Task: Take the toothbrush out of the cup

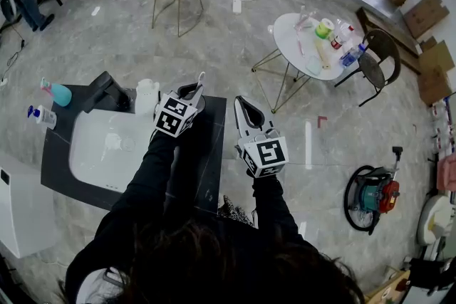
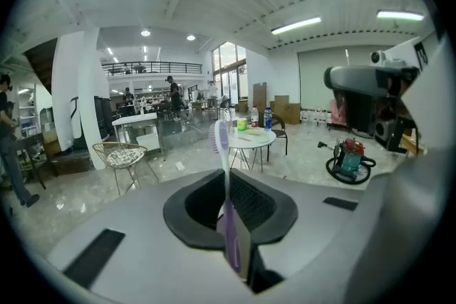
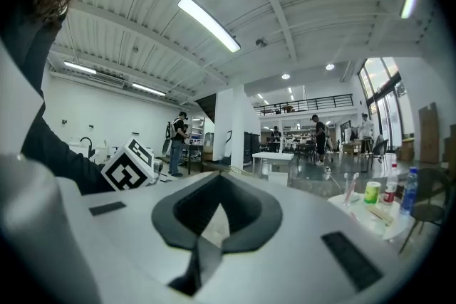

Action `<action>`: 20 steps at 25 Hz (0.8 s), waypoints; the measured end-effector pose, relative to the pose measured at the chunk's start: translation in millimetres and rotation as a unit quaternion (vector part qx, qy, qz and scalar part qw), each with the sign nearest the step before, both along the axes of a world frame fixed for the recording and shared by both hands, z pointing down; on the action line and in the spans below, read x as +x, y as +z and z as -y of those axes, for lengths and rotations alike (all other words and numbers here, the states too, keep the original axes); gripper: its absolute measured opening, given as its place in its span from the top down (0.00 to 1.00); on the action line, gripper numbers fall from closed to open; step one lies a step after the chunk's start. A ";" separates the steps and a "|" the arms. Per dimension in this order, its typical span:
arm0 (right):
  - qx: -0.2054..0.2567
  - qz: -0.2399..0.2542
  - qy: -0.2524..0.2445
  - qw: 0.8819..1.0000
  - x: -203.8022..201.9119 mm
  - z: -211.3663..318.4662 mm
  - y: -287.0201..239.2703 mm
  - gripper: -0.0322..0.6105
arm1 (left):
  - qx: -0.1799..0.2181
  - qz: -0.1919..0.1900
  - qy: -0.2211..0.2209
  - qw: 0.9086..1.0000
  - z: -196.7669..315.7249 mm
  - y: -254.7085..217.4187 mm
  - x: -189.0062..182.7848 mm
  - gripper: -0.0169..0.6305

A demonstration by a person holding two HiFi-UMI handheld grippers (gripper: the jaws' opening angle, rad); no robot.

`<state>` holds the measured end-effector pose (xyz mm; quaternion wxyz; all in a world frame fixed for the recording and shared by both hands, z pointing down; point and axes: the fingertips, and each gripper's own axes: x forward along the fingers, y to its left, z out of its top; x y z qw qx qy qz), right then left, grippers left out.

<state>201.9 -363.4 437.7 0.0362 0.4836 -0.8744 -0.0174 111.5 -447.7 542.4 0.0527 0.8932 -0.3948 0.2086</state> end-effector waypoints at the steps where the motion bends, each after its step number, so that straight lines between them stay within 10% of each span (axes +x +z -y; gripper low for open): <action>1: 0.001 0.000 0.000 1.000 -0.5 -0.3 -0.3 0.94 | 0.005 -0.006 0.002 1.000 -0.8 -4.3 -0.3 0.93; 20: 0.033 0.015 -0.013 0.999 -15.5 -21.5 -24.9 0.94 | 0.095 -0.171 -0.007 0.981 -64.1 -153.3 -13.4 0.94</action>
